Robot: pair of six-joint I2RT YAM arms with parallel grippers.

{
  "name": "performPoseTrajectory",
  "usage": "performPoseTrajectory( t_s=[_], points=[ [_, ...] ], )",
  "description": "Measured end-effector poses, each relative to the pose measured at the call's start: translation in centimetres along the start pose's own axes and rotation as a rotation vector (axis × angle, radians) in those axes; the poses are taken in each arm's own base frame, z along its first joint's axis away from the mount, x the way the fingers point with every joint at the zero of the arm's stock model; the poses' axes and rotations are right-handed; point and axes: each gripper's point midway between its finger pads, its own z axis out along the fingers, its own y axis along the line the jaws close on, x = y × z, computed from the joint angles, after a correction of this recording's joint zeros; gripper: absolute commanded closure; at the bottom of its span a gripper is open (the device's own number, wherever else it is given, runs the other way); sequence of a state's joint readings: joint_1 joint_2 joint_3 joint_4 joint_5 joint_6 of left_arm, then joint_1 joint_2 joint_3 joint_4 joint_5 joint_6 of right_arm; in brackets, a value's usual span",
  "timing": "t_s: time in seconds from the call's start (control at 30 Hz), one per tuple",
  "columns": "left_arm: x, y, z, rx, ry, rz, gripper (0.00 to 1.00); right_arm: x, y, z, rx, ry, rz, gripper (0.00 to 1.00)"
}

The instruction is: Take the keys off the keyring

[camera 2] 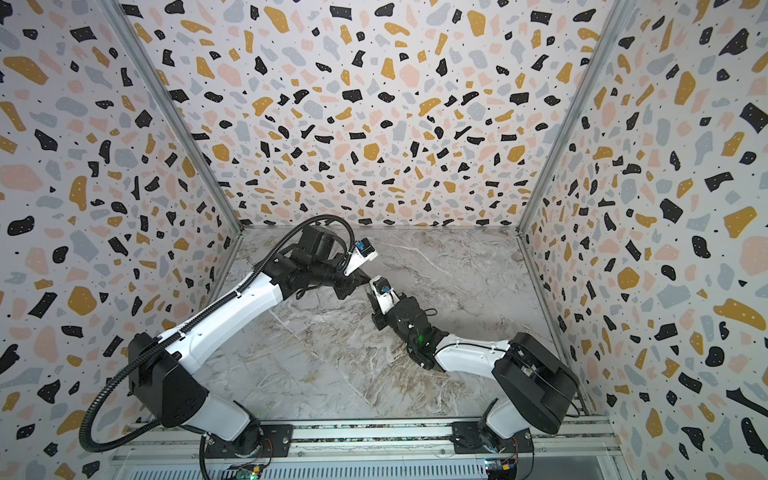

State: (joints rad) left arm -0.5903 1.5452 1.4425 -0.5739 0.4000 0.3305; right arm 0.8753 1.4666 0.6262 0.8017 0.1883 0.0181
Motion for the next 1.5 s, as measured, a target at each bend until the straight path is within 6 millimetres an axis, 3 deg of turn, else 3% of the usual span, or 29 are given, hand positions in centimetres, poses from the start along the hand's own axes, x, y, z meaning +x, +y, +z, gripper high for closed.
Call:
performPoseTrajectory(
  t_s=[0.1, 0.3, 0.47, 0.53, 0.73, 1.03, 1.5],
  points=[
    [0.0, 0.0, -0.1, -0.002, 0.012, 0.015, 1.00, -0.2, 0.2, -1.4, -0.026, -0.021, -0.051, 0.53],
    [0.1, 0.0, -0.4, -0.002, 0.028, 0.048, 1.00, -2.6, 0.4, -3.5, -0.134, -0.083, -0.177, 0.57],
    [0.6, -0.3, -0.4, 0.008, 0.049, 0.099, 1.00, -4.3, -3.4, -4.6, -0.191, -0.118, -0.206, 0.60],
    [0.9, -0.6, -0.3, 0.012, 0.069, 0.127, 1.00, -4.6, -3.9, -4.5, -0.230, -0.108, -0.217, 0.61],
    [1.2, -1.1, -0.6, -0.001, 0.115, 0.205, 1.00, -5.6, -3.3, -4.1, -0.422, -0.105, -0.233, 0.65],
    [1.2, -1.8, -1.0, 0.013, 0.149, 0.284, 1.00, -3.5, -1.4, -4.6, -0.632, -0.084, -0.152, 0.71],
    [1.7, -3.3, -1.4, 0.040, 0.202, 0.378, 1.00, -4.1, 0.7, -5.1, -0.720, -0.137, -0.127, 0.74]
  ],
)
